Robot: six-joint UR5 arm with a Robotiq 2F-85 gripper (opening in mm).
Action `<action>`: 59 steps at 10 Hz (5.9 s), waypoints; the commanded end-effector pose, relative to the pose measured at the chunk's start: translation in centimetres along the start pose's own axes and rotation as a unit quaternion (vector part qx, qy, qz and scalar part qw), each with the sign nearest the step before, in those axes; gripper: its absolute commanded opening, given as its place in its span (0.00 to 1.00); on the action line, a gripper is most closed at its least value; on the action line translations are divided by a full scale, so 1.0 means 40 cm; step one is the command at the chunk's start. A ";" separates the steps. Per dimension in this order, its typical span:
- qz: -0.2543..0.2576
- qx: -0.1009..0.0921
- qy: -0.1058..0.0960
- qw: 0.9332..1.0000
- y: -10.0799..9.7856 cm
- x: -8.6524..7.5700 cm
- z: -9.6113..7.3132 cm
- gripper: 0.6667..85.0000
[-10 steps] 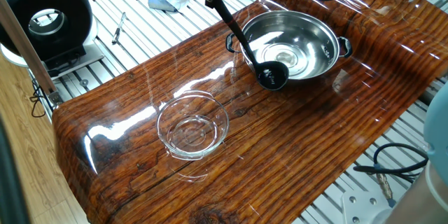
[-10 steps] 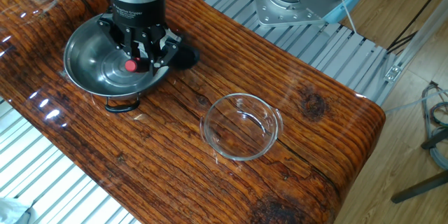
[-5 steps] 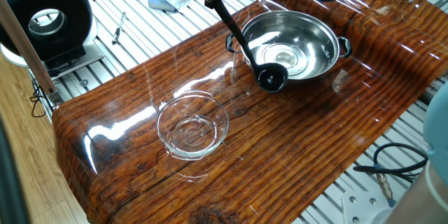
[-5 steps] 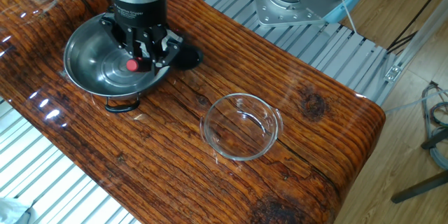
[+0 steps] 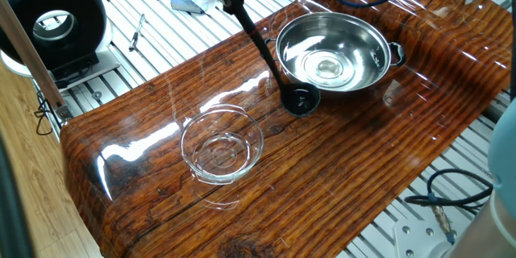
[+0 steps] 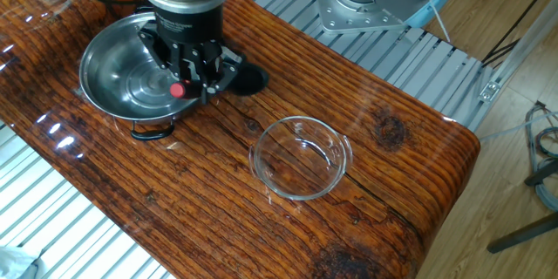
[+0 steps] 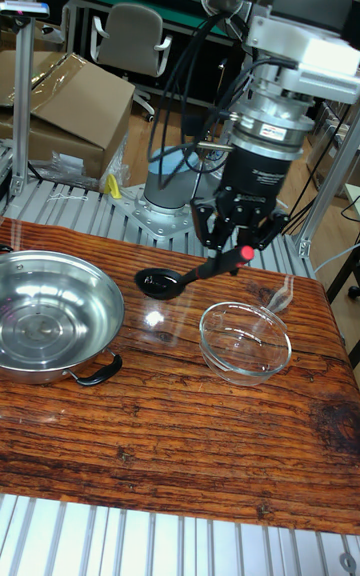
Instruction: Scoop water with a large spoon from one bowl to another
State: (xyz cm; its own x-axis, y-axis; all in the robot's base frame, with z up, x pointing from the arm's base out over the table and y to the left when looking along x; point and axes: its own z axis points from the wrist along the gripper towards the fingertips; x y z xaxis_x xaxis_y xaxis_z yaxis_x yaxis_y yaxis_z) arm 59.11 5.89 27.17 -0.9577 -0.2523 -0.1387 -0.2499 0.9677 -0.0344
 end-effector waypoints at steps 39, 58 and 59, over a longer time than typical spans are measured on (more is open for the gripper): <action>-0.004 0.015 -0.001 1.000 0.233 -0.086 -0.035 0.00; 0.017 -0.064 -0.046 0.997 0.447 -0.193 0.065 0.00; 0.010 -0.074 -0.050 0.996 0.457 -0.198 0.066 0.00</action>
State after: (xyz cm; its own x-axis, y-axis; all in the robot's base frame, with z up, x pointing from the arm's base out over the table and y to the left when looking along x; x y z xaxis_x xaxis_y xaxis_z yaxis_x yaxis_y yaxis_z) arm 62.36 24.21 24.98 -0.9521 -0.2111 -0.2212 -0.2292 0.9716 0.0595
